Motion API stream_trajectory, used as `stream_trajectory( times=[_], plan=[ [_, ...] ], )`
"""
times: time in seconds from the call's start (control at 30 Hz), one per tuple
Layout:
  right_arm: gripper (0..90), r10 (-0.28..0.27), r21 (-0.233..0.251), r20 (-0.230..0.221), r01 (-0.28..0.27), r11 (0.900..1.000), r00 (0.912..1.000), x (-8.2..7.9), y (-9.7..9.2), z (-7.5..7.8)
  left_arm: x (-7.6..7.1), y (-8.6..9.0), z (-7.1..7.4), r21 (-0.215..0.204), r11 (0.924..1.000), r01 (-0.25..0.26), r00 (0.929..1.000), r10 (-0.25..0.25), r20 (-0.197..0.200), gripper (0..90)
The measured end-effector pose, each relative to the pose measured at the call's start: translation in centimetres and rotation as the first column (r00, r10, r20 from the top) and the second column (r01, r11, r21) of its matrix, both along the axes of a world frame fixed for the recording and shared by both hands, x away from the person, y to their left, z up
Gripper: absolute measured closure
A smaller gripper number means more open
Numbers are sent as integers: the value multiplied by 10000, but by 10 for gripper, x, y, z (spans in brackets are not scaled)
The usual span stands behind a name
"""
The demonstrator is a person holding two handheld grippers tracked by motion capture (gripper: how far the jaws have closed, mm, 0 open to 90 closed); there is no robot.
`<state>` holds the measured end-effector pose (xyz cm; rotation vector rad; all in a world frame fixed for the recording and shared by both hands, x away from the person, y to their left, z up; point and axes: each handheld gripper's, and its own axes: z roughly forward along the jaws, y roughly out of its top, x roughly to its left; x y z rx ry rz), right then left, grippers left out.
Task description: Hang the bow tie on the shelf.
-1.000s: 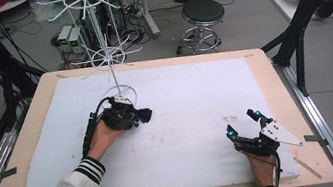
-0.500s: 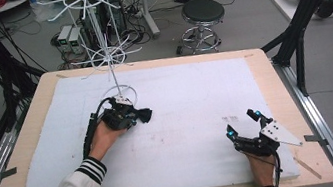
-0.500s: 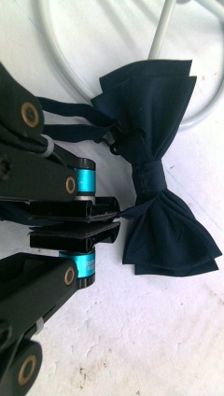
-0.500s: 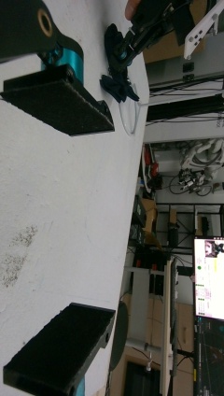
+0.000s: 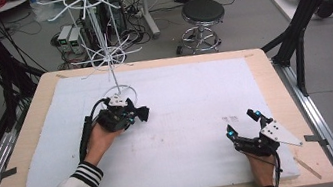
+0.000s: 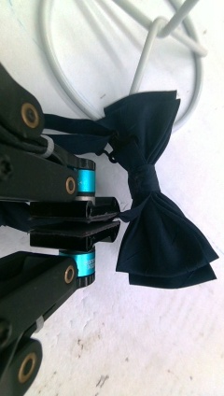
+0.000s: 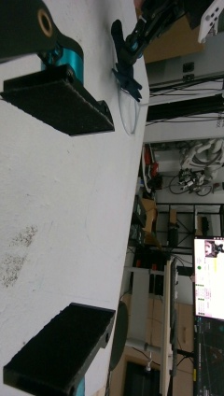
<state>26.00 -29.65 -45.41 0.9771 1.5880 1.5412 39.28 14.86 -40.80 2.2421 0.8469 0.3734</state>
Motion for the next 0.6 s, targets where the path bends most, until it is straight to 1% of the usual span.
stream_trajectory(
  times=[0.03,0.07,0.1,0.17,0.23,0.27,0.3,0.33,0.37,0.47,0.6],
  plan=[
    [86,3,-15,5,-3,10000,10000,0,0,0,0,0,0,0,10000,0,10000,0,0,862],
    [86,19,10,-38,-19,10000,10000,0,0,0,-2,2,2,-57,10000,45,9999,-44,116,862],
    [87,13,-19,2,-13,10000,10000,0,0,0,-4,2,2,-238,9997,-14,9999,18,157,862],
    [86,10,23,-62,-9,10000,10000,0,1,0,-6,4,3,-366,9993,-11,9996,21,296,863],
    [86,22,-1,-26,-22,10000,10000,0,0,0,-7,4,4,-392,9992,-9,9995,22,323,862],
    [86,22,-1,-26,-22,10000,10000,0,0,0,-8,5,5,-439,9990,18,9991,1,426,862],
    [86,5,-1,-27,-5,10000,10000,0,0,0,-12,8,7,-576,9983,81,9979,-44,643,862],
    [86,7,20,-60,-7,10000,10000,0,0,0,-13,9,9,-636,9979,100,9974,-54,723,862],
    [86,9,25,-60,-9,10000,10000,0,1,0,-13,9,9,-636,9979,100,9974,-54,723,862],
    [86,21,-1,-28,-21,10000,10000,0,0,0,-18,13,12,-990,9951,51,9947,51,1022,862],
    [86,5,25,-56,-5,10000,10000,0,1,0,-24,19,16,-1262,9920,93,9918,70,1280,863]
  ],
)
